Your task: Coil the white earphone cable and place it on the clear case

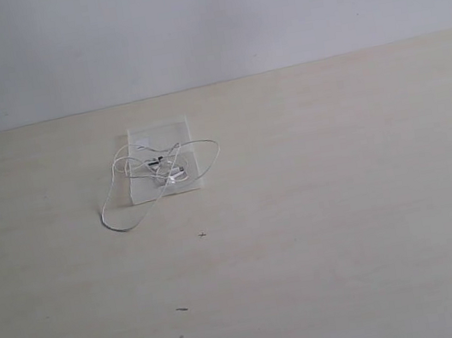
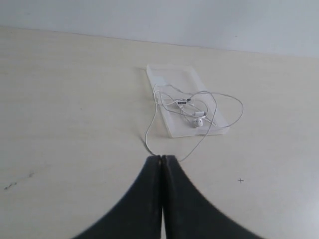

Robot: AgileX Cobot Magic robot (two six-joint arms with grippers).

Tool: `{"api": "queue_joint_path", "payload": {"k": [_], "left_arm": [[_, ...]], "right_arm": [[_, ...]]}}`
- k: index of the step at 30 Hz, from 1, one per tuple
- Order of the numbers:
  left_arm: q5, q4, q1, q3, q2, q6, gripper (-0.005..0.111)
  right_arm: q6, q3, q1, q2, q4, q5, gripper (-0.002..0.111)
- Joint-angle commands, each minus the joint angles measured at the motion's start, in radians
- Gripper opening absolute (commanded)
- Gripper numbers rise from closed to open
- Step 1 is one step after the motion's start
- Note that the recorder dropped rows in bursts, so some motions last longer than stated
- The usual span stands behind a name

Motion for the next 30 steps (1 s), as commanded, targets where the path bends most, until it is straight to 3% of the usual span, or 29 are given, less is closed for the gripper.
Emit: {"api": "queue_joint_path", "payload": {"k": [1, 10, 17, 19, 21, 24, 30], "left_arm": [[0.019, 0.005, -0.004, 0.005, -0.142, 0.051, 0.000], [0.055, -0.003, -0.004, 0.041, -0.620, 0.021, 0.000], [0.055, -0.097, -0.004, 0.037, -0.790, -0.214, 0.000], [0.058, -0.122, -0.004, 0.037, -0.807, -0.210, 0.000], [0.092, -0.140, -0.004, 0.037, -0.808, -0.031, 0.000], [0.179, -0.283, -0.004, 0.037, -0.808, 0.428, 0.000], [0.397, -1.052, -0.004, 0.037, -0.808, 1.586, 0.000]], "right_arm": [[-0.001, 0.003, -0.006, -0.006, 0.000, -0.004, 0.000], [-0.001, 0.003, -0.006, -0.006, 0.000, -0.004, 0.000], [-0.001, 0.003, -0.006, -0.006, 0.000, -0.004, 0.000], [-0.001, 0.003, -0.006, -0.006, 0.000, -0.004, 0.000], [0.001, 0.003, -0.006, -0.006, 0.000, -0.004, 0.000], [0.001, 0.003, -0.006, -0.006, 0.000, -0.004, 0.000], [-0.001, 0.003, -0.006, -0.006, 0.001, -0.004, 0.000]]}}
